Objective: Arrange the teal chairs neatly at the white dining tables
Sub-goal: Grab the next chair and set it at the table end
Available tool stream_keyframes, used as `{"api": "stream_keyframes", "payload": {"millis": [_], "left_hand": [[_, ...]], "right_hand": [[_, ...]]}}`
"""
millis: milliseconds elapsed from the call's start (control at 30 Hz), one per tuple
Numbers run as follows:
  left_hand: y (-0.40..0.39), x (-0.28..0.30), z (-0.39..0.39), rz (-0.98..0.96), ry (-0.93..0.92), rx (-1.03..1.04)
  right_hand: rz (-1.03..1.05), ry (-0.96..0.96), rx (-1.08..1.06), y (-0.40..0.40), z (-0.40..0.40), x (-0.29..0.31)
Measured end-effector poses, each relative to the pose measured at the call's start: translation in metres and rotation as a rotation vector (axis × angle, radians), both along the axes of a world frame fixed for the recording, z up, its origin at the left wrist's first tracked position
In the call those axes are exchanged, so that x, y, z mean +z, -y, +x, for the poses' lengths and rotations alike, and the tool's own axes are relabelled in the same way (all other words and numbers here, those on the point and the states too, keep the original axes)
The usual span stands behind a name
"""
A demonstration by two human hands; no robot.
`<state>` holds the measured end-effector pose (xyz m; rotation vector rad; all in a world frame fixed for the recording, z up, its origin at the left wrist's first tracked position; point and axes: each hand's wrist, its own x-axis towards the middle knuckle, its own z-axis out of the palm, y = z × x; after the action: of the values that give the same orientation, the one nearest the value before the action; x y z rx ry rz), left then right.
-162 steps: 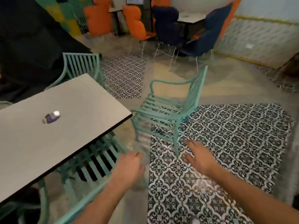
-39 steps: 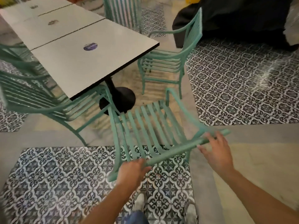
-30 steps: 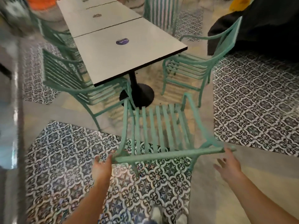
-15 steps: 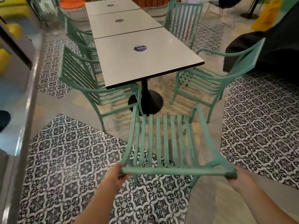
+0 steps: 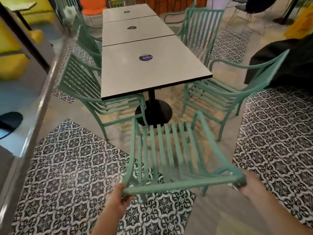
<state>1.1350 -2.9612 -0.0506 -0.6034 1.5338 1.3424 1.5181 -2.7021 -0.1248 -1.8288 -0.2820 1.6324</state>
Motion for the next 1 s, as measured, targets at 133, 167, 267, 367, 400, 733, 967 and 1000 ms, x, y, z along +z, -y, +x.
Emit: {"api": "stream_keyframes", "payload": {"millis": [133, 167, 267, 367, 400, 733, 967, 1000], "left_hand": [[-0.024, 0.002, 0.033, 0.083, -0.073, 0.064], [-0.029, 0.005, 0.038, 0.084, -0.069, 0.073], [-0.04, -0.005, 0.034, 0.017, -0.025, 0.069], [-0.051, -0.013, 0.025, 0.019, -0.013, 0.059], [-0.054, -0.014, 0.025, 0.017, 0.005, 0.078], [-0.072, -0.012, 0.027, 0.003, -0.017, 0.161], [-0.083, -0.005, 0.051, 0.057, 0.032, 0.28], [-0.085, -0.003, 0.054, 0.068, 0.037, 0.278]], "right_hand": [[0.007, 0.017, 0.026, -0.023, -0.01, 0.049], [0.013, 0.036, 0.051, -0.03, -0.012, 0.054], [0.013, -0.009, 0.073, -0.049, -0.015, 0.057], [0.011, 0.0, 0.088, -0.06, -0.009, 0.04], [0.017, 0.002, 0.079, -0.065, -0.005, 0.034], [0.071, -0.117, 0.019, -0.075, -0.032, 0.077], [0.008, -0.192, 0.056, -0.079, -0.039, 0.084], [-0.008, -0.179, 0.047, -0.079, -0.04, 0.082]]}}
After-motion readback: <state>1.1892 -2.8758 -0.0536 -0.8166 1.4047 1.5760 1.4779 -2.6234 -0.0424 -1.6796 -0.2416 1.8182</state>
